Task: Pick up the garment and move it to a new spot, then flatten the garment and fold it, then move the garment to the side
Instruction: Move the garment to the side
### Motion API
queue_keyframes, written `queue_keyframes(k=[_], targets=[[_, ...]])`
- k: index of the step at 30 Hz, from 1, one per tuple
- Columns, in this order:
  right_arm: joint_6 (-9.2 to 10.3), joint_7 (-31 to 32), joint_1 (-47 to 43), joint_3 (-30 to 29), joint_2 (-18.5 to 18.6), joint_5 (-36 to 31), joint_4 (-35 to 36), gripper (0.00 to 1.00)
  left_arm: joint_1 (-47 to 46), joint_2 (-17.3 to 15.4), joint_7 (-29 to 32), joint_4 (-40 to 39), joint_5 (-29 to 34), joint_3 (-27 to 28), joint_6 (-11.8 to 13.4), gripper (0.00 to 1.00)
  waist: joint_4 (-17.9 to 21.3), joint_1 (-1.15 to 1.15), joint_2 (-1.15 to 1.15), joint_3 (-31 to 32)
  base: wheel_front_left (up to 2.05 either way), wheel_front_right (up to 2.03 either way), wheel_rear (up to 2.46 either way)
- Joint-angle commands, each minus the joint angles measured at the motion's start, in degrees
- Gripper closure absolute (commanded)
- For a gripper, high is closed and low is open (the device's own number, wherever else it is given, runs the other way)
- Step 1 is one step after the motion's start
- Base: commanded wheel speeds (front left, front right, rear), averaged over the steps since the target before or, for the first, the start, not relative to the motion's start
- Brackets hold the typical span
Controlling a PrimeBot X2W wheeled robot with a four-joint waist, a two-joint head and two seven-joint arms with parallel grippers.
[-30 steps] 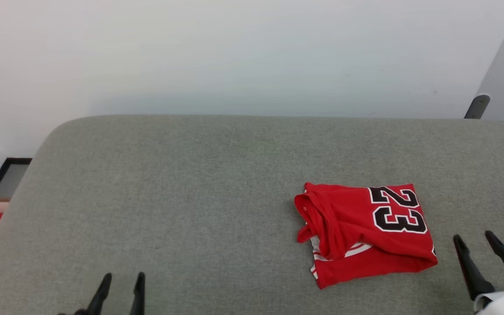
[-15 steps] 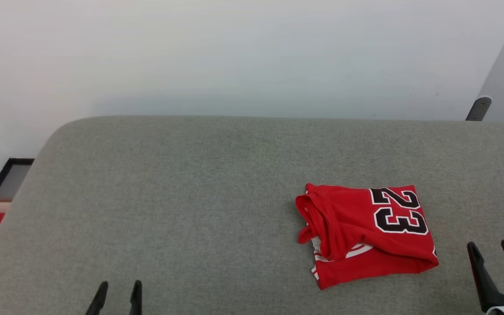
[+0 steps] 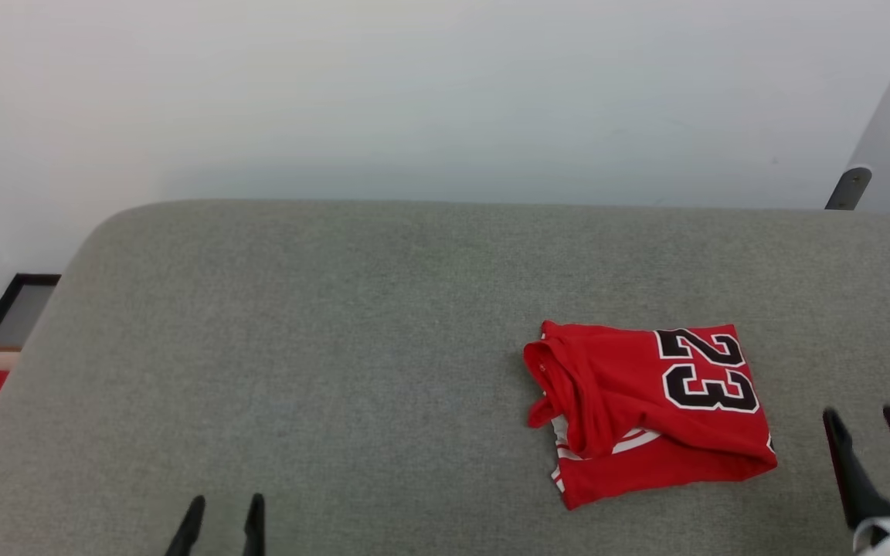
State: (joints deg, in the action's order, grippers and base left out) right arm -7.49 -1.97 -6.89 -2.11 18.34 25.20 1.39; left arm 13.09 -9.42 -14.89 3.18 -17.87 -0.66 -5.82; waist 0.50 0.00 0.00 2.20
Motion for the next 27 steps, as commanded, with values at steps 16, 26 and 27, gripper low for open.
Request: queue_keyframes(k=[16,26,27], targets=[[0.01,34.5,26.4,10.4,10.0,9.3,-14.2,0.00,-9.2,1.9,-0.3,2.2,1.0,-4.5,-0.8,0.00,-3.3,0.00,0.00,-10.6,0.00,0.00,0.00],[0.02,55.2,34.3,12.5,12.5,15.0,-19.2,0.00,-16.3,2.7,-0.3,2.8,2.3,-5.2,-1.4,0.00,-4.7,0.00,0.00,-18.0,0.00,0.00,0.00],[0.02,56.1,34.7,13.0,12.5,15.3,-19.6,0.00,-17.1,2.6,-0.3,2.8,2.7,-5.3,-1.4,0.00,-4.6,0.00,0.00,-18.9,0.00,0.00,0.00]])
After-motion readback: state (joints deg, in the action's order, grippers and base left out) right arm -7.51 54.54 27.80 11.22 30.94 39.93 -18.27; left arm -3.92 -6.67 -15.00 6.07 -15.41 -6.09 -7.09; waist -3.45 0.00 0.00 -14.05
